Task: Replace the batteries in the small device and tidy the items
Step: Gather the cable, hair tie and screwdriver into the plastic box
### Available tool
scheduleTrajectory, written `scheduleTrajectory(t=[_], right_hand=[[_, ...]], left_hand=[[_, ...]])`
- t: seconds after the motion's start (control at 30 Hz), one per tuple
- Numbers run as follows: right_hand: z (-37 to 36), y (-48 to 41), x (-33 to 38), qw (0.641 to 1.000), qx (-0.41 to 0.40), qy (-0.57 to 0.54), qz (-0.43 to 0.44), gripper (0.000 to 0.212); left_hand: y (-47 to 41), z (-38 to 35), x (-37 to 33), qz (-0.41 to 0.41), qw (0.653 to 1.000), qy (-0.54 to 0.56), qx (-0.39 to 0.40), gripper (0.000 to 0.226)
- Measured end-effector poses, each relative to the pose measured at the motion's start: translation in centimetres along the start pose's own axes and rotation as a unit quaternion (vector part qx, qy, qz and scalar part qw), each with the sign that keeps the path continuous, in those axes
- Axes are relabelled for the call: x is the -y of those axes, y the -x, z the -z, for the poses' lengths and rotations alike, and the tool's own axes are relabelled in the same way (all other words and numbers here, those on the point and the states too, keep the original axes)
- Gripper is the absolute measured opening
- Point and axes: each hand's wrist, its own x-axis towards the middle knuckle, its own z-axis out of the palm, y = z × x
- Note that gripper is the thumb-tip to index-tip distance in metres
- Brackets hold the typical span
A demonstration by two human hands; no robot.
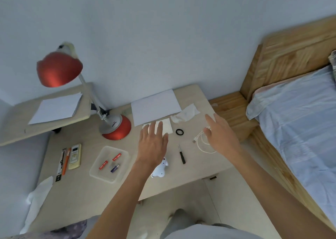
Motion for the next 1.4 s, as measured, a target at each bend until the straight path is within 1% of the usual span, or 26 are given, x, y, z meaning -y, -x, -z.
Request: scheduleTrajectory(t=[0.13, 0.3, 0.4, 0.53, 0.63, 0.8, 0.9, 1.03, 1.17, 1.4], right_hand=[[1.6, 0.5, -1.4, 0.999, -0.034, 0.006, -0.001, 0.064], [1.6, 0.1, -3.4, 0.998, -0.059, 0.023, -0.023, 0.066], [0.7, -0.7, -4.6, 0.997, -0.053, 0.027, -0.043, 0.066], [-1.6, -2.2, -5.5, 0.996, -0.034, 0.004, -0.080, 0.066], [-3.5, -3.3, -6.2, 0.994, -0.006, -0.004, -0.108, 0.064], [-6.9, -5.3, -7.9, 0.986, 0.037, -0.022, -0.163, 0.064], [-8.5, -6.5, -8.9, 0.976, 0.052, -0.025, -0.208, 0.064], [-10.1, -7.8, -9.8, 0.970, 0.063, -0.013, -0.235, 0.060], [-11.3, -8.6, -10.4, 0.966, 0.079, -0.013, -0.246, 0.053], [-13.0, -9.1, -10.9, 0.956, 0.105, -0.053, -0.269, 0.047]], left_hand=[[-3.6, 0.4, -2.8, -0.041, 0.998, -0.037, 0.035, 0.063], [-6.4, -1.2, -4.4, -0.077, 0.991, -0.061, 0.088, 0.070], [-7.7, -2.7, -4.4, -0.085, 0.989, -0.067, 0.100, 0.070], [-9.1, -5.3, -3.8, -0.106, 0.983, -0.073, 0.129, 0.067], [-10.1, -7.7, -3.3, -0.116, 0.977, -0.071, 0.163, 0.062], [-11.5, -11.8, -2.7, -0.103, 0.969, -0.011, 0.225, 0.044], [-11.9, -14.2, -2.1, -0.111, 0.964, 0.014, 0.243, 0.036], [-12.0, -16.9, -1.4, -0.119, 0.963, 0.030, 0.240, 0.033], [-12.1, -18.6, -0.9, -0.118, 0.963, 0.044, 0.240, 0.022], [-12.0, -20.7, 0.5, -0.110, 0.958, 0.085, 0.252, 0.015]])
